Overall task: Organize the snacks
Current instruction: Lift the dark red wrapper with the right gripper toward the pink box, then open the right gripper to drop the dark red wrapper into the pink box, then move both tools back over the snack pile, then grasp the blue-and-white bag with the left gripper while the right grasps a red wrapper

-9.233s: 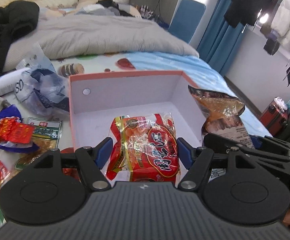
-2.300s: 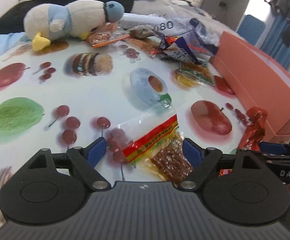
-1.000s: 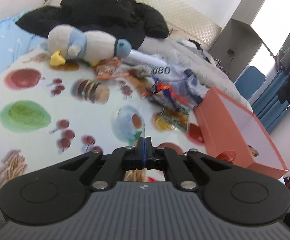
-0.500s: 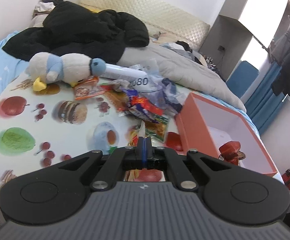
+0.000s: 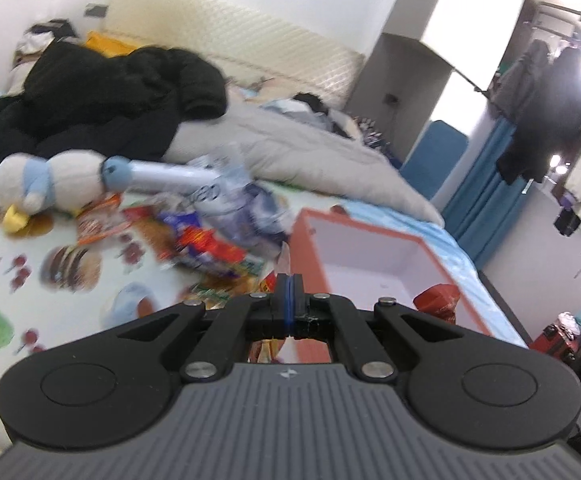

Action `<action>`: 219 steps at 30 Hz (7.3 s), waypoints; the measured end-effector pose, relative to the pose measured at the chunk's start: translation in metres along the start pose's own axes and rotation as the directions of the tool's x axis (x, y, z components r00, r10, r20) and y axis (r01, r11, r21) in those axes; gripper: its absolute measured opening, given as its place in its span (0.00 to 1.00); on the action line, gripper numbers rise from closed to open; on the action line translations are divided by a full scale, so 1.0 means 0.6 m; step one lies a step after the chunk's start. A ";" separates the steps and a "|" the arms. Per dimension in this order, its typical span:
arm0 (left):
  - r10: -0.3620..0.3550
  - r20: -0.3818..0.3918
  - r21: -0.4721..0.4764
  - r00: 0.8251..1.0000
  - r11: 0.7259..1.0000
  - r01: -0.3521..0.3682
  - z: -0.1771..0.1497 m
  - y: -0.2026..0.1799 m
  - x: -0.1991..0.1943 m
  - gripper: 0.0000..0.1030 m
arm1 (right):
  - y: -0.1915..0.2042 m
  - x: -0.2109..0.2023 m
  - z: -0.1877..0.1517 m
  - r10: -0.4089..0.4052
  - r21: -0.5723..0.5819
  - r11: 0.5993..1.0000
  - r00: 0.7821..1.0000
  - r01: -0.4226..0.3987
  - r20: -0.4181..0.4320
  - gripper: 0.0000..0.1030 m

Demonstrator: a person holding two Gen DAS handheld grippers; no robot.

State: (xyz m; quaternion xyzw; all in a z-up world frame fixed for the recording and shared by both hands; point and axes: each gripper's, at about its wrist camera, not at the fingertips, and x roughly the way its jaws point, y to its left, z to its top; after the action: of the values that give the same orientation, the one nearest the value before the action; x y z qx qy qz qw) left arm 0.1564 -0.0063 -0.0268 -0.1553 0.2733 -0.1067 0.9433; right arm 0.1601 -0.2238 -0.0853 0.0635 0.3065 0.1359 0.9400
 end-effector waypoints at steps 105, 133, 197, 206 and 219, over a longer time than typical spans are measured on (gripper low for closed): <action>0.134 -0.140 0.108 0.981 0.987 -0.120 -0.137 0.041 -0.006 0.61 | 0.007 -0.020 -0.088 0.013 -0.033 0.999 0.998 -0.011 0.069 0.48; 0.187 -0.171 -0.093 0.967 0.974 -0.205 -0.060 0.254 0.165 0.63 | 0.078 0.176 -0.025 0.070 -0.146 0.987 0.998 -0.070 -0.010 0.66; -0.164 -0.184 -0.606 0.969 0.795 0.020 -0.212 0.346 0.137 0.09 | 0.065 0.248 -0.004 0.132 0.249 0.961 0.991 -0.121 -0.029 0.03; -0.189 -0.192 -0.602 0.963 0.798 0.037 -0.223 0.357 0.092 0.10 | 0.052 0.217 -0.064 0.073 0.225 0.973 0.994 -0.052 -0.085 0.03; -0.112 -0.251 -0.543 0.961 0.839 -0.044 -0.215 0.343 0.070 0.10 | 0.024 0.192 -0.122 0.011 0.167 0.986 0.984 0.019 -0.178 0.03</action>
State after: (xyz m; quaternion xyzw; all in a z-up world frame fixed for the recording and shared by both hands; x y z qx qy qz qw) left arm 0.1442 0.1425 -0.2227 -0.4049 0.4167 -0.0618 0.8115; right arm 0.2028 -0.1734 -0.2055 0.1294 0.3999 0.1128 0.9003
